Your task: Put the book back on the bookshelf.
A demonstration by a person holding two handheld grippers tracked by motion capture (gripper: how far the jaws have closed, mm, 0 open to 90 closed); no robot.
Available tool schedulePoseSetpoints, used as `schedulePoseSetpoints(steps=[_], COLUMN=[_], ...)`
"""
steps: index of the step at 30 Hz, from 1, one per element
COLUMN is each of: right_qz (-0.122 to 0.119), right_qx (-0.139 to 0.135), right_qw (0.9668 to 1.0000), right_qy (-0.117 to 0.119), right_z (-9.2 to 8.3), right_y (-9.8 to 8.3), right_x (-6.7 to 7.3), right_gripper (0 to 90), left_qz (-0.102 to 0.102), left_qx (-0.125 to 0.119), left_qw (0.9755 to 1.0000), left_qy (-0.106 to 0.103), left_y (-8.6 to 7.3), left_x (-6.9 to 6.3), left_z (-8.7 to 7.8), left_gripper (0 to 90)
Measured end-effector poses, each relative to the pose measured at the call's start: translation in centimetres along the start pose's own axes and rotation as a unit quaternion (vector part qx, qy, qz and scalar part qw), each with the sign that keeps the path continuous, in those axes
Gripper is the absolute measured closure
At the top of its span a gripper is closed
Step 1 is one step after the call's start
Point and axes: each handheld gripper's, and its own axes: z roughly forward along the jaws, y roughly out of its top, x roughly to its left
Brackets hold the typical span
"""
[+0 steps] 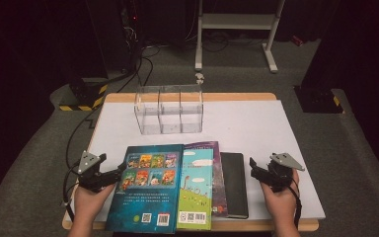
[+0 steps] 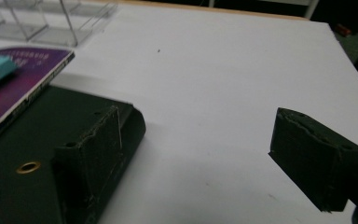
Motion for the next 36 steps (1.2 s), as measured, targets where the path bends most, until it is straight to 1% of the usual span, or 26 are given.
schedulePoseSetpoints(steps=[1, 2, 4, 5, 6, 8, 9, 10, 12, 14, 16, 17, 18, 19, 21, 23, 24, 25, 26, 27, 28, 29, 31, 32, 33, 36], right_qz=[0.004, 0.006, 0.008, 0.007, 0.005, 0.005, 0.005, 0.004, 0.008, 0.001, 0.001, 0.0, 0.0, 0.002, -0.002, -0.003, -0.01, -0.028, -0.028, -0.041, -0.046, -0.046, -0.057, -0.059, -0.062, -0.071], right_qx=[0.0, 0.0, 0.004, 0.009, 0.01, 0.01, 0.01, 0.01, 0.009, 0.006, 0.009, 0.009, 0.009, 0.006, 0.006, 0.009, 0.012, 0.018, 0.018, 0.017, 0.016, 0.016, 0.009, 0.01, 0.007, 0.002], right_qw=[1.0, 1.0, 0.9999, 0.9999, 0.9999, 0.9999, 0.9999, 0.9999, 0.9999, 0.9999, 0.9999, 0.9999, 0.9999, 0.9999, 0.9999, 0.9999, 0.9997, 0.9988, 0.9988, 0.998, 0.9976, 0.9976, 0.996, 0.9956, 0.9952, 0.9943], right_qy=[0.003, 0.003, 0.005, 0.01, 0.011, 0.012, 0.012, 0.006, 0.01, 0.011, 0.014, 0.012, 0.012, 0.014, 0.012, 0.014, 0.019, 0.035, 0.035, 0.044, 0.048, 0.048, 0.067, 0.073, 0.075, 0.08], right_z=[0.0, 0.0, 0.0, 0.2, 0.2, 0.2, 0.2, 0.2, 0.2, 0.3, 0.4, 0.4, 0.4, 0.3, 0.1, 0.1, 0.0, -0.2, -0.2, -0.3, -0.4, -0.4, -0.7, -0.8, -0.8, -0.9], right_y=[0.0, 0.0, 0.1, 0.0, 0.0, -0.1, -0.1, -0.1, -0.1, -0.2, -0.2, -0.2, -0.2, -0.2, -0.1, 0.0, 0.0, 0.0, 0.0, -0.1, 0.0, 0.0, 0.1, 0.1, 0.2, 0.3], right_x=[0.0, 0.1, 0.1, 0.1, 0.2, 0.2, 0.2, 0.2, 0.2, 0.3, 0.3, 0.4, 0.3, 0.3, 0.3, 0.4, 0.4, 0.6, 0.6, 1.1, 1.3, 1.3, 2.0, 2.1, 2.3, 2.8], right_gripper=[15.2, 15.0, 14.6, 13.6, 13.5, 13.5, 13.5, 13.7, 13.6, 13.5, 12.7, 12.8, 12.8, 12.8, 13.1, 12.9, 12.9, 10.3, 10.3, 11.1, 11.5, 11.5, 14.1, 14.3, 14.5, 14.6], left_qz=[-0.005, -0.006, -0.006, -0.006, -0.006, -0.005, -0.005, -0.007, -0.006, 0.0, -0.001, -0.001, -0.001, -0.004, -0.009, -0.011, -0.01, -0.01, -0.009, -0.006, -0.007, -0.011, -0.033, -0.037, -0.043, -0.047], left_qx=[0.005, 0.009, 0.013, 0.015, 0.015, 0.023, 0.023, 0.029, 0.033, 0.041, 0.049, 0.055, 0.055, 0.058, 0.06, 0.061, 0.064, 0.064, 0.066, 0.072, 0.074, 0.072, 0.069, 0.07, 0.081, 0.086], left_qw=[1.0, 0.9999, 0.9999, 0.9999, 0.9999, 0.9996, 0.9996, 0.9988, 0.9987, 0.9985, 0.9978, 0.9976, 0.9976, 0.9977, 0.9976, 0.9975, 0.9974, 0.9974, 0.9974, 0.9972, 0.9971, 0.9972, 0.9966, 0.9962, 0.9948, 0.9941], left_qy=[0.003, 0.004, 0.001, -0.004, -0.004, -0.018, -0.018, -0.037, -0.038, -0.037, -0.045, -0.043, -0.043, -0.034, -0.033, -0.033, -0.031, -0.03, -0.029, -0.021, -0.017, -0.018, -0.031, -0.035, -0.044, -0.046], left_y=[-0.1, -0.2, -0.3, -0.5, -0.5, -0.7, -0.7, -0.8, -0.8, -1.0, -1.2, -1.3, -1.3, -1.7, -2.1, -2.4, -2.7, -2.9, -3.1, -3.3, -3.5, -3.7, -4.4, -4.6, -5.2, -5.6], left_x=[0.2, 0.5, 0.8, 1.0, 1.0, 1.1, 1.1, 1.1, 1.1, 1.1, 1.2, 1.3, 1.3, 1.5, 1.8, 1.8, 1.8, 1.8, 1.8, 1.7, 1.7, 1.7, 1.7, 1.7, 1.5, 1.2], left_z=[0.0, 0.1, 0.1, 0.2, 0.2, 0.5, 0.5, 0.7, 0.8, 1.0, 1.0, 1.0, 1.0, 0.9, 0.8, 0.7, 0.6, 0.5, 0.4, 0.2, 0.1, -0.1, -0.6, -0.7, -1.1, -1.4], left_gripper=[15.6, 17.0, 18.6, 19.6, 19.8, 20.2, 20.5, 20.8, 20.8, 20.8, 20.8, 20.8, 20.8, 20.7, 20.8, 20.7, 20.7, 20.7, 20.7, 21.0, 21.1, 21.1, 21.5, 21.5, 21.4, 21.4])
